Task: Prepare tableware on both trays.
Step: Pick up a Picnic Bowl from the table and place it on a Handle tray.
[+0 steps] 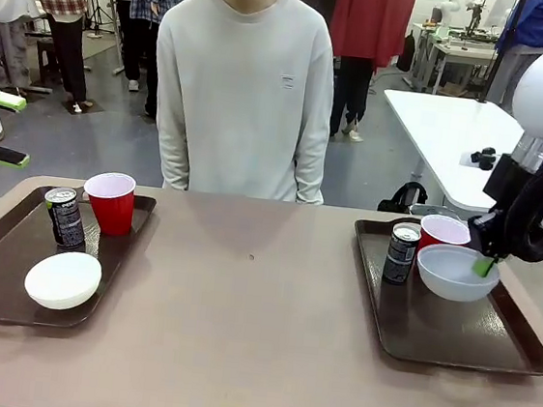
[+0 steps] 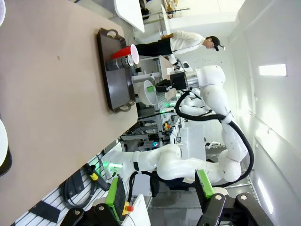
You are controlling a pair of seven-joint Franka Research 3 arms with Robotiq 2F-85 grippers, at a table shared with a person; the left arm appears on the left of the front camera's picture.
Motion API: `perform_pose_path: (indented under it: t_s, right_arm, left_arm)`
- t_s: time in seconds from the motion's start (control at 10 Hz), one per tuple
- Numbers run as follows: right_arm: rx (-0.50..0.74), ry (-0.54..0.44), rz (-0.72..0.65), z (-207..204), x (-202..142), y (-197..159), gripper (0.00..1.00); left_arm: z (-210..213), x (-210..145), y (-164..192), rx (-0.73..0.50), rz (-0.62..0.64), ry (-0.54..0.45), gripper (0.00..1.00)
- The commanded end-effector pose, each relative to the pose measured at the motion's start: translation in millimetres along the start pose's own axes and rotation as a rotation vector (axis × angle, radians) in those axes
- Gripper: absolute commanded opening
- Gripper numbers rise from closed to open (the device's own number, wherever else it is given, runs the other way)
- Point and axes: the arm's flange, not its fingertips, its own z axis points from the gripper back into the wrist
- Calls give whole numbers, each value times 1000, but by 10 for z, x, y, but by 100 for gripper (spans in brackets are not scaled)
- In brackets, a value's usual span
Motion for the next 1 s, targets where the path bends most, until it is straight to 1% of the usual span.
perform_pose_path:
  t_s: [0.0,0.2,0.3,0.4,0.5,0.6,0.7,0.9]
  right_arm:
    - [9,-44,-22,124,-96,188,0]
    - [9,-44,-22,124,-96,188,0]
    - [-1,-6,0,15,18,30,4]
    - [-12,-33,-9,-139,102,-51,4]
    - [6,-49,41,-313,145,-33,4]
    - [-3,-77,68,-450,175,-45,4]
    - [3,-91,124,-560,165,-2,4]
    - [0,-140,167,-761,145,-28,4]
  left_arm:
    - [-2,9,0,-22,-25,-3,79]
    - [-2,9,0,-22,-25,-3,79]
    - [-2,9,0,-22,-25,-3,79]
    - [-2,9,0,-22,-25,-3,79]
    - [-2,9,0,-22,-25,-3,79]
    - [-2,9,0,-22,-25,-3,79]
    - [-2,9,0,-22,-25,-3,79]
    - [-2,9,0,-22,-25,-3,79]
